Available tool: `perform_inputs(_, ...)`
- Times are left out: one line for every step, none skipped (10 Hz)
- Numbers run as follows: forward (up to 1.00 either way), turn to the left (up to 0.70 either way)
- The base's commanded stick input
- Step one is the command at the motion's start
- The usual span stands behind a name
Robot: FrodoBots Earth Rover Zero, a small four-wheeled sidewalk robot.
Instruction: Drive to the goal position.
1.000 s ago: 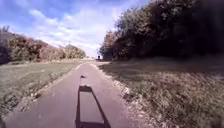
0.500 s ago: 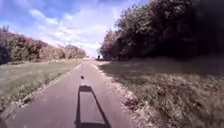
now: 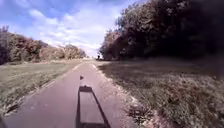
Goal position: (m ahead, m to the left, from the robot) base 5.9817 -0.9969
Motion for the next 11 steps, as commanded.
perform_inputs(0.7,0.0)
perform_inputs(0.7,0.0)
perform_inputs(0.7,0.0)
perform_inputs(0.7,0.0)
perform_inputs(0.7,0.0)
perform_inputs(0.7,0.0)
perform_inputs(0.7,0.0)
perform_inputs(0.7,0.0)
perform_inputs(0.7,0.0)
perform_inputs(0.7,0.0)
perform_inputs(0.7,0.0)
